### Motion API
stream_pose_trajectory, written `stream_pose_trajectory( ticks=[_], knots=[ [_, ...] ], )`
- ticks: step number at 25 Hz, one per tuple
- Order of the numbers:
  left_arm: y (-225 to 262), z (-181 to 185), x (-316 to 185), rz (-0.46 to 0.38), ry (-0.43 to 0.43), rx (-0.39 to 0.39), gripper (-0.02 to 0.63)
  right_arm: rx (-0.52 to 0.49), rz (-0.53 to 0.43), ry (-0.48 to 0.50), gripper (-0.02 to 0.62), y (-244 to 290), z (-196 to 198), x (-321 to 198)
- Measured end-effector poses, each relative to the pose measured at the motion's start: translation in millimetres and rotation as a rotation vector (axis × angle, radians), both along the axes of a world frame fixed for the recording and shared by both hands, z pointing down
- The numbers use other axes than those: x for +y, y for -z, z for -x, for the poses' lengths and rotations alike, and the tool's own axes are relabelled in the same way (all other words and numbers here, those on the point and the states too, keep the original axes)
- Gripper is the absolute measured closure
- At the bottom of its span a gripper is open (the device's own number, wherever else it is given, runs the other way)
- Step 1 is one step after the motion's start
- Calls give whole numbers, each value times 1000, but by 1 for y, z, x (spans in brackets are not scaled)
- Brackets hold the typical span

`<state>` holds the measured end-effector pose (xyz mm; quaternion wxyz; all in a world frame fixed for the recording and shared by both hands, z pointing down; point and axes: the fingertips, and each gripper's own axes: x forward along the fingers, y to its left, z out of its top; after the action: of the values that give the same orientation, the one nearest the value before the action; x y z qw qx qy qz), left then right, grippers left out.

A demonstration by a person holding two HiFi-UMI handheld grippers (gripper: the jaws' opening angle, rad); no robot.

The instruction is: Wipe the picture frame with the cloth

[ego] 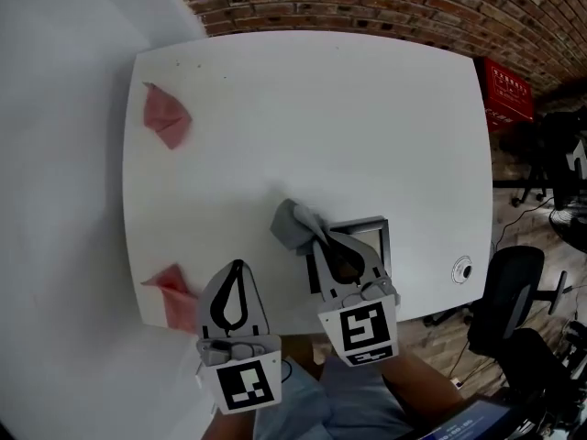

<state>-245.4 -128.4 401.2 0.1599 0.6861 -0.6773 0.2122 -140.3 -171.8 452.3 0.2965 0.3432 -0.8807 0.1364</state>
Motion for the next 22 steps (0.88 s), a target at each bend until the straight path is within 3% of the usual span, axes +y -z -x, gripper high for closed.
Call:
stream_pose_trajectory(
  ticks=[12,22],
  knots=[
    [-23,-1,0,29,-20,27,597,85,7,10,571,-20,-2,5],
    [-22,-17,-4,34,-54,29,597,90,0,-64,571,-19,-29,-4]
  ],
)
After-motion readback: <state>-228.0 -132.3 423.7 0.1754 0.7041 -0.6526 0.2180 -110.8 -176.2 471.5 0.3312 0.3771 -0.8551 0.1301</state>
